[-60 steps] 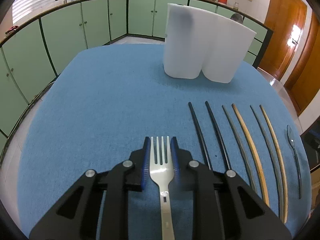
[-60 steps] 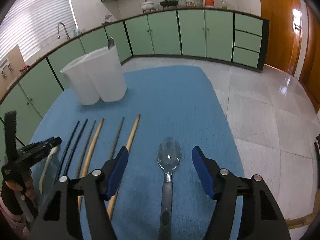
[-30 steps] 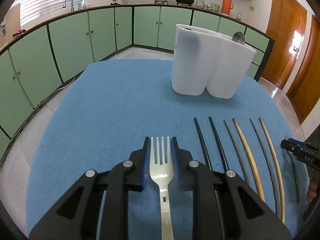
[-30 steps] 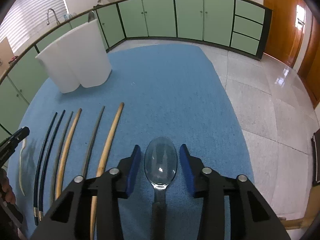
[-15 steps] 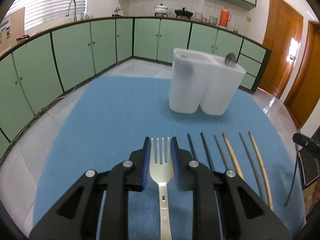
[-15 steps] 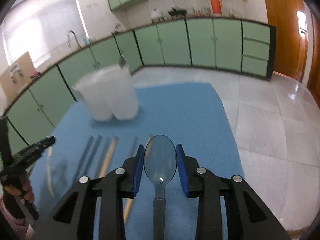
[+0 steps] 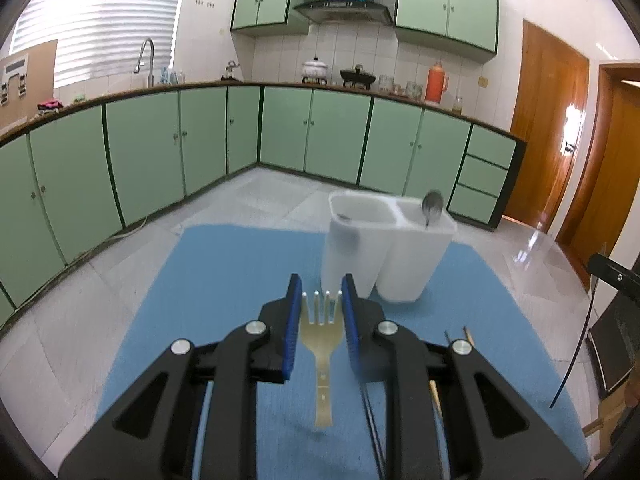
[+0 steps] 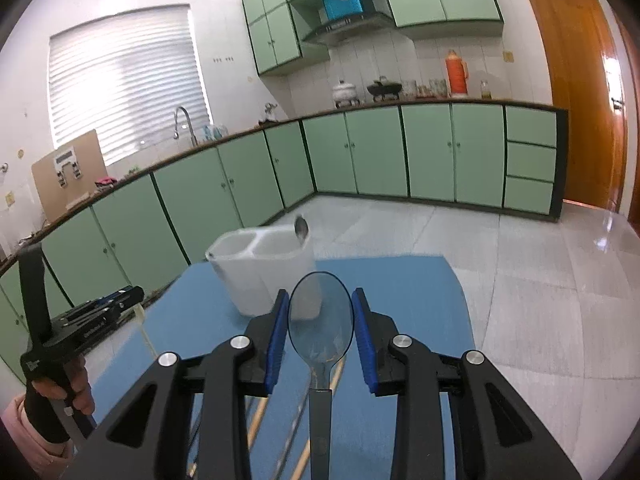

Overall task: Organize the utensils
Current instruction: 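Lift fork and spoon and carry both toward the white holder, then drop fork and spoon into the holder, open both tools and withdraw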

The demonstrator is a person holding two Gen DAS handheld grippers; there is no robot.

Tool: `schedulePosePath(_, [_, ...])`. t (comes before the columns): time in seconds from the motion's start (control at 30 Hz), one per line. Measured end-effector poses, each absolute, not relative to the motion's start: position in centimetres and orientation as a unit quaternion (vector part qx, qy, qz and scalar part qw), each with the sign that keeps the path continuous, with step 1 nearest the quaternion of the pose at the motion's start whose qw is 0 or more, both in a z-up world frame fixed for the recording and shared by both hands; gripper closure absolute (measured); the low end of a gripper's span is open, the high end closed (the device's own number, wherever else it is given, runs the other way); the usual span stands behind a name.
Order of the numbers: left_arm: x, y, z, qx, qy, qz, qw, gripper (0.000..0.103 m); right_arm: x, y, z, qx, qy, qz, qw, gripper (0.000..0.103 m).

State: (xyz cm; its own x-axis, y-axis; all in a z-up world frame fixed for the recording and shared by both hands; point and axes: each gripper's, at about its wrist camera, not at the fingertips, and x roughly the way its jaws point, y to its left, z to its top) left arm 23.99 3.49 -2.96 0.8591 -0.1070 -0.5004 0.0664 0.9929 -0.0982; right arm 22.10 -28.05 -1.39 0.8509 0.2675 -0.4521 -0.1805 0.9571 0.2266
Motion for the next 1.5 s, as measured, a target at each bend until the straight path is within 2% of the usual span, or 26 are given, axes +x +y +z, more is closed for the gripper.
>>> schedulePosePath(0.4, [28.5,2.8,4.1,-0.041,0.180,-0.052,0.981,0.084,28.0,-25.4,4.1,0.082,0.149,0.144,0.975,0.071])
schedulePosePath(0.7, [34.3,0.4,8.0,-0.060,0.135,-0.079,0.986,0.084,34.5,-22.8,6.5,0.083,0.107,0.151,0.979,0.071])
schedulePosePath(1.1, [41.1,-0.9,2.8,-0.081,0.163,-0.079,0.980,0.084,42.0,-21.4,2.1,0.114,0.110,0.121,0.980,0.071])
schedulePosePath(1.5, [41.6,-0.4,-2.2,-0.060,0.205,-0.069,0.975,0.084,41.0,-20.5,-2.3,0.111,0.146,0.131,0.974,0.071])
